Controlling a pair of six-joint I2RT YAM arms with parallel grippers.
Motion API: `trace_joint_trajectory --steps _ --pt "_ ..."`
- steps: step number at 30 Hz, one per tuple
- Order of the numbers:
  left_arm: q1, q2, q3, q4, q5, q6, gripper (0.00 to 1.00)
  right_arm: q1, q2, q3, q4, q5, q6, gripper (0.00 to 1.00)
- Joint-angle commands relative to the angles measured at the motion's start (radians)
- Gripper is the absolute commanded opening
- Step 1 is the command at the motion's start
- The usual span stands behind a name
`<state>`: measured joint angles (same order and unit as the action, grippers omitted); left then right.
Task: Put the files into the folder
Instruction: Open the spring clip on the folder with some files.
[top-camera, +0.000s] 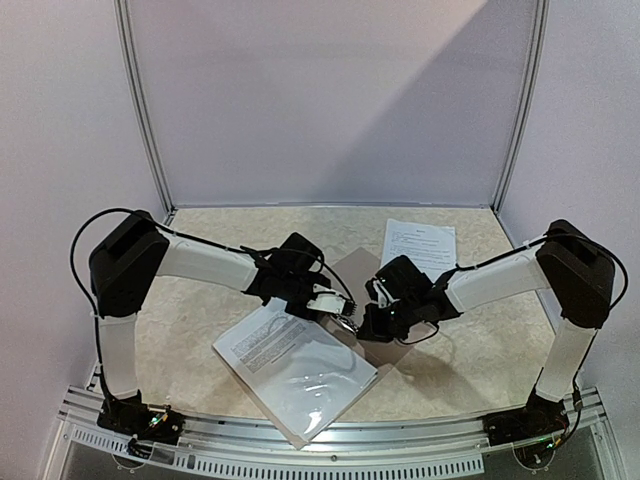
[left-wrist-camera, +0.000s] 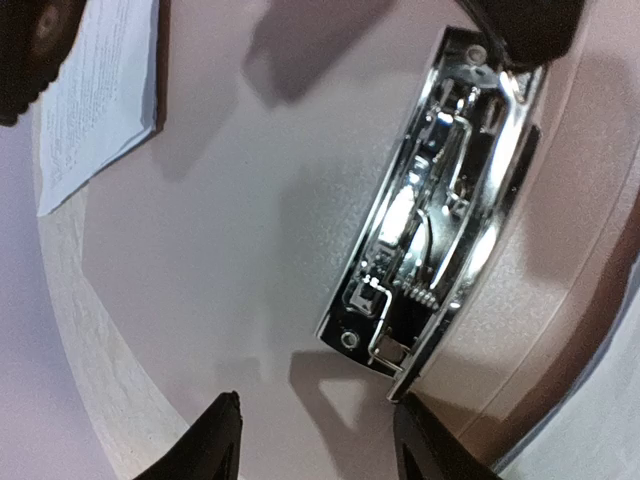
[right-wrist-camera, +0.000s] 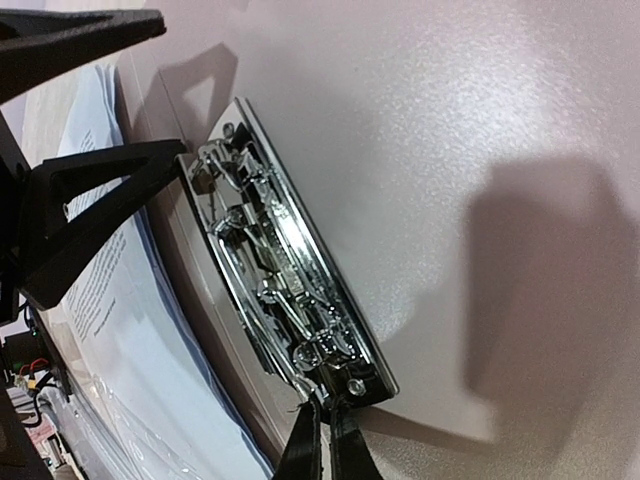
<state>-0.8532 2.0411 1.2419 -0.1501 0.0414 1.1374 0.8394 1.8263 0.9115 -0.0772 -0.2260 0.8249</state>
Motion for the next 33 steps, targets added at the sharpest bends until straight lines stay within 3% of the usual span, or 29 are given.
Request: trace_joint_trajectory --steps 1,5,16,24,33 --pt "-0.023 0.083 -0.086 -0.224 -0.005 0.021 0.54 -0.037 0.069 -0.037 -0.191 0.289 0.013 0.00" --pt "-0.022 0.076 -0.074 -0.252 0.026 0.013 0.54 -0.038 0.060 0.028 -0.189 0.251 -0.037 0.00" --pt "0.020 0.082 0.197 -0.412 0.251 -0.092 0.51 -0.066 0.062 0.005 -0.032 0.037 -0.031 0.01" --pt "0.039 0.124 0.233 -0.363 0.237 -0.130 0.46 -0.073 0.039 -0.006 0.026 -0.018 -0.018 0.02" --pt "0.052 0.160 0.259 -0.373 0.232 -0.100 0.33 -0.075 0.024 0.016 0.111 -0.105 -0.004 0.05"
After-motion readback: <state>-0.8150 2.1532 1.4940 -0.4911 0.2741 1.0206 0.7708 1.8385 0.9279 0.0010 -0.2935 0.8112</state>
